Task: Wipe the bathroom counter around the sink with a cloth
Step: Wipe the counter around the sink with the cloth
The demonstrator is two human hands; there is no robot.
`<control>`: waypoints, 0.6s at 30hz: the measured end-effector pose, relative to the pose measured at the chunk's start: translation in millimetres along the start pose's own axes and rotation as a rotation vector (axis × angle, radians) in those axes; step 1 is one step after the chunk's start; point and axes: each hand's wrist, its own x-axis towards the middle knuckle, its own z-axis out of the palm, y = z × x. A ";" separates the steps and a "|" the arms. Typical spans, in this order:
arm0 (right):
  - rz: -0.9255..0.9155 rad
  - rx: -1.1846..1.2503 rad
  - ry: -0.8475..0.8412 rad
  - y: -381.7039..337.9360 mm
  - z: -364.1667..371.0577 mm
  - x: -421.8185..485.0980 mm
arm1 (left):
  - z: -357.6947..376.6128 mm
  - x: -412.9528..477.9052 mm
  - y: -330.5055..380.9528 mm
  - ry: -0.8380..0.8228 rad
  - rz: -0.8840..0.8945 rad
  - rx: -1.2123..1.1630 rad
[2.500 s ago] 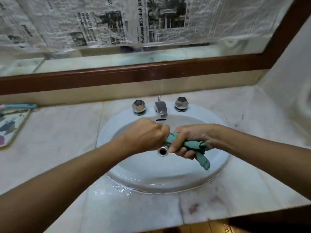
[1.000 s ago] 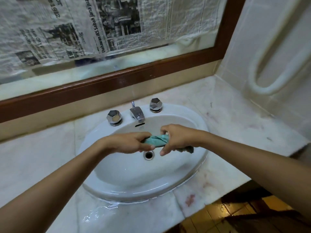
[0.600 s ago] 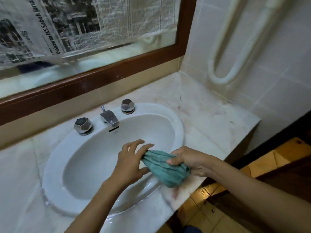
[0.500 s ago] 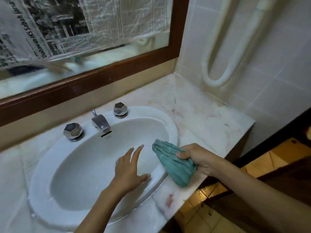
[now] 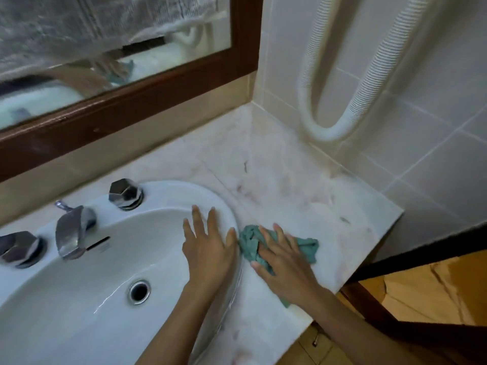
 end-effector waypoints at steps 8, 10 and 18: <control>0.089 -0.155 0.025 19.3 0.8 84.8 | 32.3 24.6 1.3 0.090 -0.016 0.175; 0.102 -0.152 0.006 17.7 -3.5 125.2 | 35.4 28.6 -5.4 0.081 0.019 0.261; 0.046 -0.121 -0.042 -9.0 -7.0 279.1 | 32.2 23.0 4.2 0.158 -0.044 0.115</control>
